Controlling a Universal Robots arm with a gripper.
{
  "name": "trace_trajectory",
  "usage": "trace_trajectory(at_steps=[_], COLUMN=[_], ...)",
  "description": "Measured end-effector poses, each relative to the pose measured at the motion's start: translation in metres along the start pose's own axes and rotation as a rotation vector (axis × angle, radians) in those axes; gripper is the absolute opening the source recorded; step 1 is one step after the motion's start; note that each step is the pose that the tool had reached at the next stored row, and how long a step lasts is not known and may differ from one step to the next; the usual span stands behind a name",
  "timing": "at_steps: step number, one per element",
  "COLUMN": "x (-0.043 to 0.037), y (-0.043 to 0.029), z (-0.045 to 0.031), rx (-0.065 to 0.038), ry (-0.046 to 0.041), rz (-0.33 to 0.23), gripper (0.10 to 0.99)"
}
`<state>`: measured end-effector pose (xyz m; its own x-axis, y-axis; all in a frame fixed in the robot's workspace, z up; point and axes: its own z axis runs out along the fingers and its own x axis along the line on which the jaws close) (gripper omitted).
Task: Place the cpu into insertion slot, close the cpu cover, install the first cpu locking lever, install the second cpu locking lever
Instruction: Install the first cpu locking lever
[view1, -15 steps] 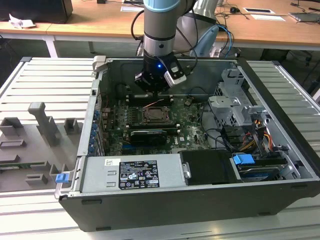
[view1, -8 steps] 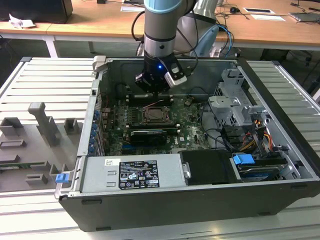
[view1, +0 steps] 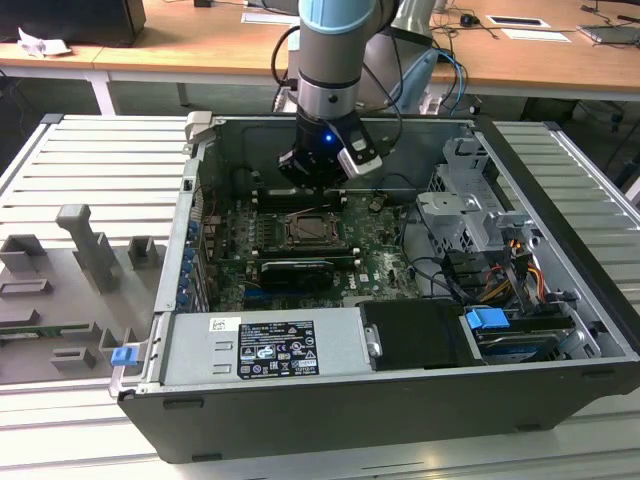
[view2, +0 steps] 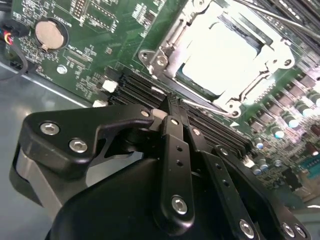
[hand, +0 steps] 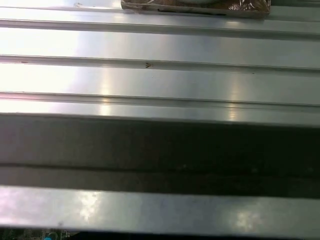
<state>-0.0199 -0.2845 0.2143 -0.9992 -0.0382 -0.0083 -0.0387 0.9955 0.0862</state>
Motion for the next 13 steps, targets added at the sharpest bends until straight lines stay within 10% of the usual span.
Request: trace_trajectory(at_steps=[13], x=[-0.0033], y=[-0.0009], z=[0.0099], rx=[0.002], ry=[0.0003], rz=[0.000], gripper=[0.106])
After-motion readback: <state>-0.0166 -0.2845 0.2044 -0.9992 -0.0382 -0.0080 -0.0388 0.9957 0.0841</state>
